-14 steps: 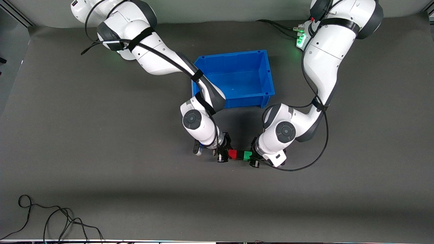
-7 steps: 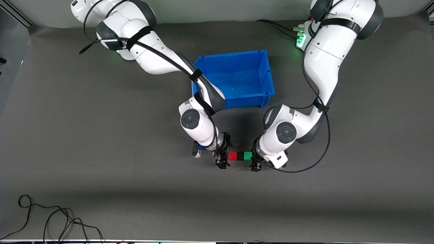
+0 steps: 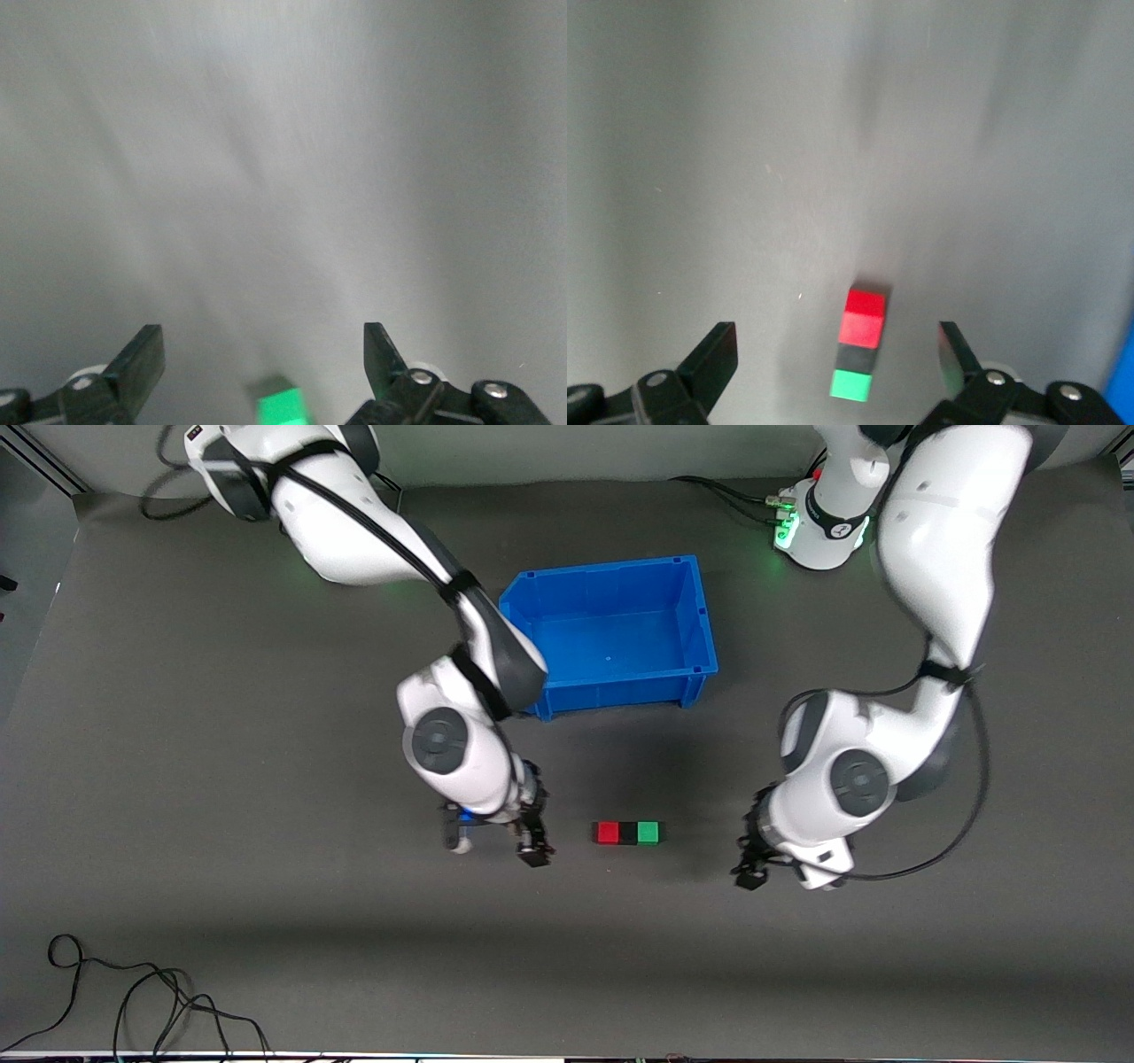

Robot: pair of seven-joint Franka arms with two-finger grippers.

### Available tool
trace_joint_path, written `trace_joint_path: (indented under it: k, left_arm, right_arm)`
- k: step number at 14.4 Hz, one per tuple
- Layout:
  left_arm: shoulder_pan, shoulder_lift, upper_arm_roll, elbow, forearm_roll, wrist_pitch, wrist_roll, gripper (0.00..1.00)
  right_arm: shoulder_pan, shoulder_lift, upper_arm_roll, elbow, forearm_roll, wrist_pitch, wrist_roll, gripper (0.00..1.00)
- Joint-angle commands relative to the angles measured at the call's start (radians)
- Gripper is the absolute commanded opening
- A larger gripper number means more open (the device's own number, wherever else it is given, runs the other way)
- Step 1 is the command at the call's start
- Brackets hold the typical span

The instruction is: Attach green and red cubes to black cube

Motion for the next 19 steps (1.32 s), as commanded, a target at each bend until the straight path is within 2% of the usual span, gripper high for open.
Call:
trace_joint_path:
  k: [1,3,5,9,10,14,17,19]
  left_arm:
    - [0.059,-0.160,-0.001,-0.149,0.006,-0.071,0.233,1.00]
    - [0.118,-0.230,0.000,-0.178,0.006,-0.158,0.464,1.00]
    - [0.175,-0.283,0.000,-0.178,0.008,-0.276,0.630,1.00]
    - [0.296,-0.402,0.000,-0.209,0.008,-0.390,1.130,1.00]
    - [0.313,-0.421,0.002,-0.205,0.009,-0.427,1.224,1.00]
    - [0.332,-0.456,0.002,-0.176,0.032,-0.447,1.370,1.00]
    - [0.355,-0.517,0.003,-0.169,0.035,-0.481,1.395,1.00]
    - [0.365,-0.571,0.003,-0.171,0.034,-0.502,1.438,1.00]
  right_arm:
    - [0.000,-0.135,-0.077,-0.041,-0.014,-0.188,-0.181,1.00]
    - [0.003,-0.221,-0.137,-0.081,-0.015,-0.282,-0.344,1.00]
    - [0.005,-0.311,-0.182,-0.142,-0.066,-0.336,-0.494,1.00]
    - [-0.013,-0.515,-0.180,-0.300,-0.253,-0.350,-0.735,1.00]
    - [-0.051,-0.566,-0.158,-0.339,-0.289,-0.349,-0.790,1.00]
    - [-0.361,-0.707,0.062,-0.416,-0.357,-0.353,-1.127,1.00]
    - [-0.521,-0.733,0.126,-0.411,-0.368,-0.367,-1.408,1.00]
    - [-0.593,-0.752,0.142,-0.410,-0.364,-0.365,-1.597,1.00]
